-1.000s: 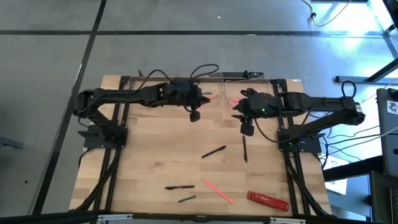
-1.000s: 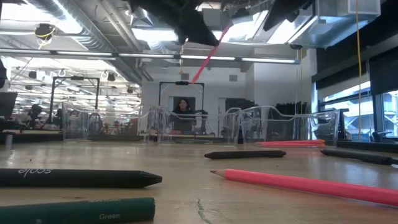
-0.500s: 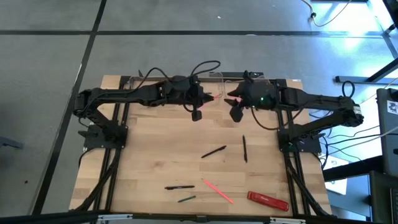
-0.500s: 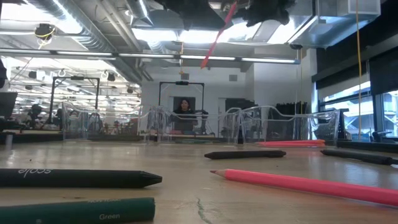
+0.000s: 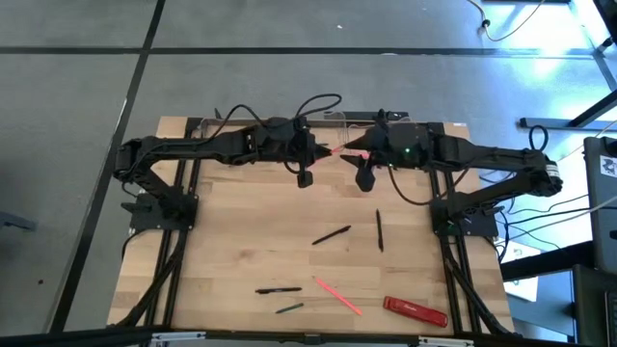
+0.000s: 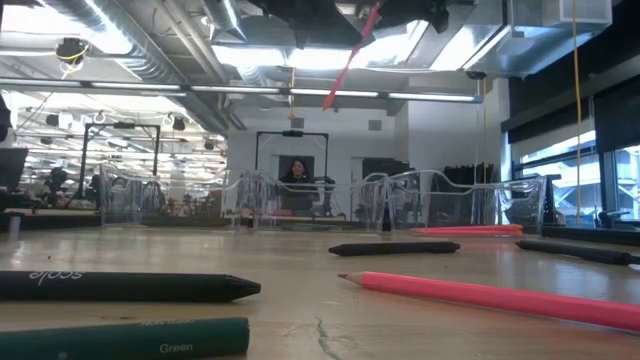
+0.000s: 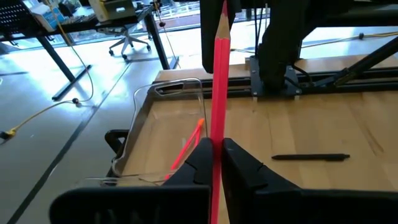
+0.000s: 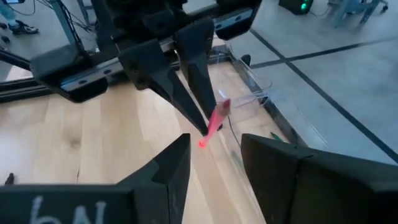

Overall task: Sort crayons/erasers/pens/pencils in bins
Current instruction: Put the pink pencil into the right transparent bin

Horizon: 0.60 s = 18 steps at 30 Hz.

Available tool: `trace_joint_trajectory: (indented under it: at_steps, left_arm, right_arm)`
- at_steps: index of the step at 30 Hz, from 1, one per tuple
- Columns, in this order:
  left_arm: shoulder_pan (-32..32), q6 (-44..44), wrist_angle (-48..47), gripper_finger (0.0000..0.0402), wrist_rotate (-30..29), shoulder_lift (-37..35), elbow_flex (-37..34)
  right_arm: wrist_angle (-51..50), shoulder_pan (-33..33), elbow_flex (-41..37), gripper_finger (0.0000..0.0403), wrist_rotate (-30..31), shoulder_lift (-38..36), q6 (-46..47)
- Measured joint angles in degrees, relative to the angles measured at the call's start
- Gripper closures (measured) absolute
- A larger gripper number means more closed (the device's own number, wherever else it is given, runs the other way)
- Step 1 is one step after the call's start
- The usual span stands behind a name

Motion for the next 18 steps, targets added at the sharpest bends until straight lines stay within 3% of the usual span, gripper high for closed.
trace_joint_trajectory:
  at_steps: [8,18]
  left_arm:
    - [0.0,0.0,0.05,0.0393,0.0,0.0,-0.03]
    - [0.0,-0.02,0.05,0.0393,0.0,0.0,-0.04]
  right_arm:
    - [3.61,-1.26,0.0,0.0257,-4.26,3.07,-1.9]
    - [6.25,-1.51,0.0,0.0257,-3.43,3.2,-3.23]
